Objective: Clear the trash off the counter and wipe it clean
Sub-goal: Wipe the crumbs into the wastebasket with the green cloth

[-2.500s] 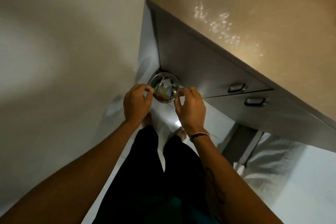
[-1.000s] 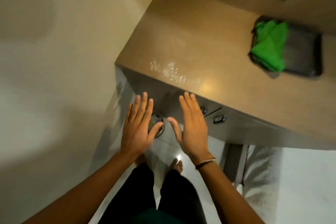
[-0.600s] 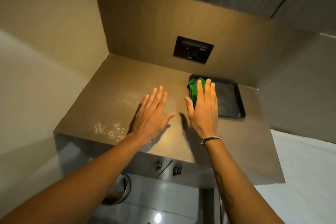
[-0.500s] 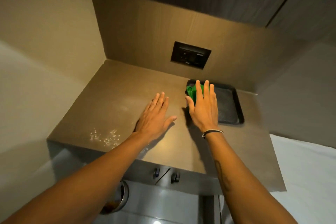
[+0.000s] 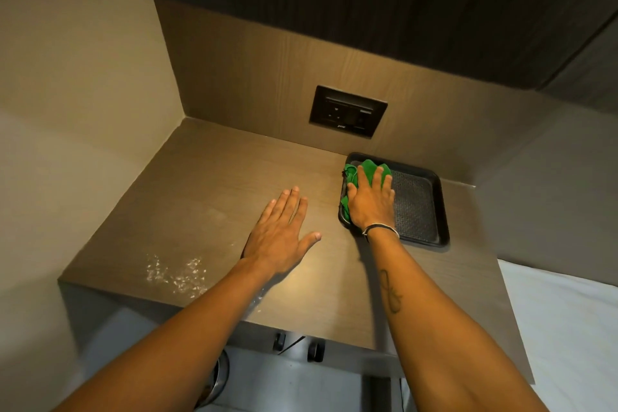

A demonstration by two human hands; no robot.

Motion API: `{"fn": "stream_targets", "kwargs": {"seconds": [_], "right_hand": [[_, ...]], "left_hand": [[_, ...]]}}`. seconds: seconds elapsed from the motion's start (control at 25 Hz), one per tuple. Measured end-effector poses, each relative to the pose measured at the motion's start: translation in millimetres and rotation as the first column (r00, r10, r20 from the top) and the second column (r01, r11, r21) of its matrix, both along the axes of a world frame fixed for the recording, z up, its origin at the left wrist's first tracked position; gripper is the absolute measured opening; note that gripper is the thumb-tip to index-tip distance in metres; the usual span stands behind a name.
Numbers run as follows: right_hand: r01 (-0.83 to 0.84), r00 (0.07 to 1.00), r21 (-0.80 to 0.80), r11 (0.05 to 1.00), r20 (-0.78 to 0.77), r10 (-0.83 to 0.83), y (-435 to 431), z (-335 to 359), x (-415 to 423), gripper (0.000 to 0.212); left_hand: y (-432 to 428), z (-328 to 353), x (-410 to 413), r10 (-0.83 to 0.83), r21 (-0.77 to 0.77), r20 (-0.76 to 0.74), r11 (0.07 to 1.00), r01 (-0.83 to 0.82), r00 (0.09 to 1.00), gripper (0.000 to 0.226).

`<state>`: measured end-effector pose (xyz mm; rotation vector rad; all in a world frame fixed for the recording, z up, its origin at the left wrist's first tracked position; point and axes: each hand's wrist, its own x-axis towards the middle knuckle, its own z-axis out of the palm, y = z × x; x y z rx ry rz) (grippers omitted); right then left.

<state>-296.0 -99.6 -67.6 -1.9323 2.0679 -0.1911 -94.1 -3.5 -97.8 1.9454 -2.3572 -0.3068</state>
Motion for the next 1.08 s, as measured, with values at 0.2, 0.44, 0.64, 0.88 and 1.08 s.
{"fn": "stream_targets", "kwargs": {"seconds": [0.2,0.44,0.64,0.88,1.08], "right_hand": [[-0.015,0.999,-0.074,0.997,-0.052,0.011,-4,-7,2,0.06],[0.014,1.0,-0.209,0.978,-0.022,-0.019,3,-3,6,0.067],[-0.056,0.993,-0.495,0.867,0.062,0.099,43,36,36,0.075],[-0.231,0.828,-0.622,0.749,0.278,0.486,234,41,142,0.063],[-0.545,0.705,-0.418,0.727,0.241,0.667,362,-71,189,0.056]], "left_hand": [[-1,-4,1,-0.007,-0.011,0.007,1.0,0.007,1.0,0.087],[2,9,13,-0.031,0.002,-0.038,0.999,0.032,0.999,0.087],[42,23,43,-0.009,-0.17,-0.087,0.985,-0.006,0.996,0.088],[159,13,106,0.203,-0.267,-0.3,0.92,-0.287,0.932,0.081],[316,-83,158,0.479,-0.06,-0.248,0.86,-0.507,0.842,0.078]]}}
